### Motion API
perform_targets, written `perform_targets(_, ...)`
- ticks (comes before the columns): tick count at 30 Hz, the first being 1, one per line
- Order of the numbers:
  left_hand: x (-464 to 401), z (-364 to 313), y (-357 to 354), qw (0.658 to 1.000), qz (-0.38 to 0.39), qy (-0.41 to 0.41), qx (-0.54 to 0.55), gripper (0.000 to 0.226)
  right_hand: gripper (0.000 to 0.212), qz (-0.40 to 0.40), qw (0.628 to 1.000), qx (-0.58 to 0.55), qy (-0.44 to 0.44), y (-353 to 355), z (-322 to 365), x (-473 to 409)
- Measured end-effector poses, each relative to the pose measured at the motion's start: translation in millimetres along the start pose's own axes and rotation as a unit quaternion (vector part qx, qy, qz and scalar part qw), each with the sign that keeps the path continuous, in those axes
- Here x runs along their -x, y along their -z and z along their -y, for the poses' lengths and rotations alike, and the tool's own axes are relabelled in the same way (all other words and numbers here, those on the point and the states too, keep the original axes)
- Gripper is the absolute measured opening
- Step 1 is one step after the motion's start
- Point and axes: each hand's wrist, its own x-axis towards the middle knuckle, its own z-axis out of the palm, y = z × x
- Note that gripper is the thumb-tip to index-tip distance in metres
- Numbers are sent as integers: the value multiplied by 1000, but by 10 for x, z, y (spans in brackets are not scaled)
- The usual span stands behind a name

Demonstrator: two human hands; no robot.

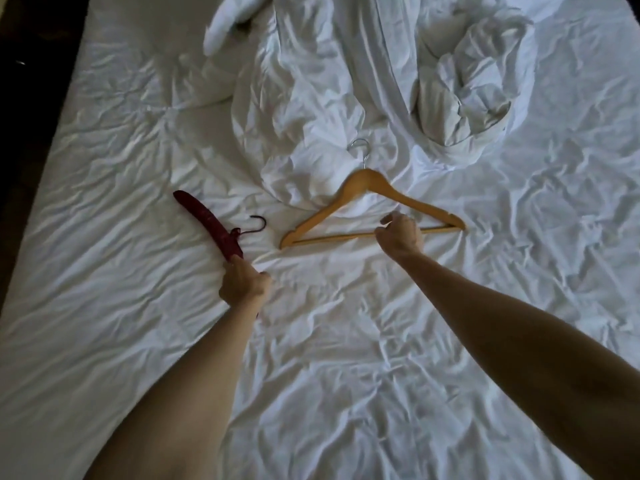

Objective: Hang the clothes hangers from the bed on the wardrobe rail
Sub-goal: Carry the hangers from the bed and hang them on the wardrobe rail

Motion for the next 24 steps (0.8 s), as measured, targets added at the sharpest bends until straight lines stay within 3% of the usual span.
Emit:
perform_targets(4, -362, 10, -225, 999, -25, 14, -46, 95, 46, -91, 993, 63, 35, -135, -6, -412)
perform_targets(8, -615, 51, -403, 998, -31, 16, -58, 95, 66, -98, 987, 119, 41, -248, -89, -769)
perform_targets(14, -690, 177, -338, 999, -27, -30, -15, 62, 42, -103, 983, 141, 49, -244, -206, -785)
perform_targets(19, -300, 360, -228, 998, 32, -16, 58, 73, 16, -26, 998, 53, 20, -125, -328, -116)
perform_targets(24, 444, 601, 56, 981, 91, 10, 174, 57, 16, -15, 998, -47, 25, 148, -340, 941)
